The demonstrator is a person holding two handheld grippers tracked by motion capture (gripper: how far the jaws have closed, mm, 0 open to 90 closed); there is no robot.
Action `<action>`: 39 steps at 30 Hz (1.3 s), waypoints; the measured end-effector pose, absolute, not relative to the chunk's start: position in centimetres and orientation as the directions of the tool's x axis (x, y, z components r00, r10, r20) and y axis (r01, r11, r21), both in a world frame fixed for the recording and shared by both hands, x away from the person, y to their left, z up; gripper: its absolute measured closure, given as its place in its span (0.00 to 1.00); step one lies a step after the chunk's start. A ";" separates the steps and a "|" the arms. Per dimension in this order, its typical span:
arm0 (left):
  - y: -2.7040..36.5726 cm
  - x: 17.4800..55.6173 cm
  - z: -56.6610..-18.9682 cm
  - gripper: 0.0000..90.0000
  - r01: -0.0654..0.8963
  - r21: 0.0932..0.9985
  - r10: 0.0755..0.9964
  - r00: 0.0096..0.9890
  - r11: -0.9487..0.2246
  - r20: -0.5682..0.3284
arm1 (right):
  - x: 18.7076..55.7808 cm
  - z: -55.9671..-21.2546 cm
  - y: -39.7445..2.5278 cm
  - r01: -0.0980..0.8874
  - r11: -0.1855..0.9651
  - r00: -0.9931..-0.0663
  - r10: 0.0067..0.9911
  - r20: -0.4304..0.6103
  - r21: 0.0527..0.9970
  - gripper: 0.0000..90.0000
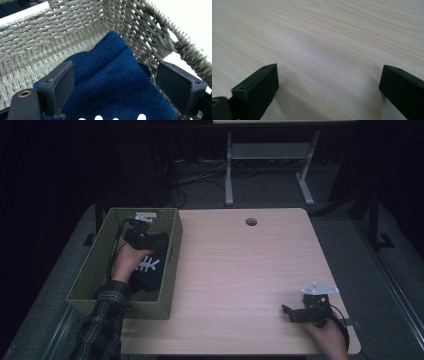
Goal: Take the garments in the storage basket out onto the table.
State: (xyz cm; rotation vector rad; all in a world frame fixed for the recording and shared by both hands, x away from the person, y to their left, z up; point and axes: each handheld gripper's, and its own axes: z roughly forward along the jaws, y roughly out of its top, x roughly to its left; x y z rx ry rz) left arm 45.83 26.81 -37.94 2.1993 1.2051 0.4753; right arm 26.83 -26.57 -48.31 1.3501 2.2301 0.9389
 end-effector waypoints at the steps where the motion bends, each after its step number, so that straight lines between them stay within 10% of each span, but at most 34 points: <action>1: 26.8 45.9 -38.0 0.16 0.646 0.638 0.851 0.524 -0.420 0.030 | 26.8 -48.3 -26.6 0.635 0.319 -0.473 0.880 0.027 0.703 0.02; 19: 25.6 46.3 -40.3 0.20 0.676 0.578 0.847 0.529 -0.457 0.051 | 26.8 -48.3 -26.6 0.635 0.320 -0.473 0.880 0.027 0.703 0.02; 32: 25.9 46.1 -40.1 0.80 0.687 0.538 0.819 0.574 -0.488 0.011 | 26.8 -48.3 -26.6 0.635 0.320 -0.473 0.880 0.027 0.703 0.02; 39: 26.4 45.9 -39.4 0.86 0.702 0.544 0.828 0.561 -0.460 -0.024 | 26.8 -48.3 -26.6 0.635 0.319 -0.473 0.881 0.027 0.703 0.02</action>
